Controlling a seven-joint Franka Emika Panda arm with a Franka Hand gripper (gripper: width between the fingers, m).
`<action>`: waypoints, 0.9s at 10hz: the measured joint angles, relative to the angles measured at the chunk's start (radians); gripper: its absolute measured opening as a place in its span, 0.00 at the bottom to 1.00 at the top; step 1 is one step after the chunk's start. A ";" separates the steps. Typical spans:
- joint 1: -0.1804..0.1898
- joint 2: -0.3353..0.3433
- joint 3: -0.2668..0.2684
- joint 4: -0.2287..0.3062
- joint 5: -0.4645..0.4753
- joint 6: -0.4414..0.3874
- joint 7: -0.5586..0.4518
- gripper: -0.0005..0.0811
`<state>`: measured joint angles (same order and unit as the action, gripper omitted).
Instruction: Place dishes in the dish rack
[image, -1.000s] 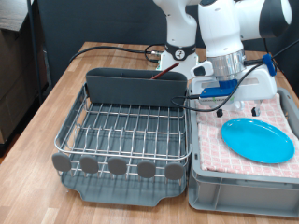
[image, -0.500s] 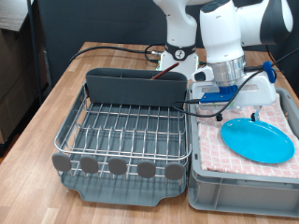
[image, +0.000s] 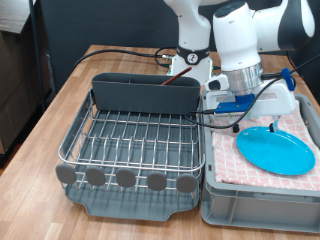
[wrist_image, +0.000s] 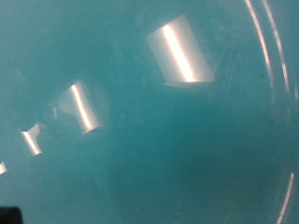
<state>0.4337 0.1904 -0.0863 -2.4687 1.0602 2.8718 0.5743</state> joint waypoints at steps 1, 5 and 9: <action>0.000 0.003 0.001 0.002 0.014 0.002 -0.012 0.86; 0.000 0.014 0.011 0.005 0.058 0.013 -0.044 0.38; 0.000 0.016 0.012 0.006 0.063 0.022 -0.044 0.04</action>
<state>0.4336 0.2060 -0.0743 -2.4632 1.1228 2.8942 0.5300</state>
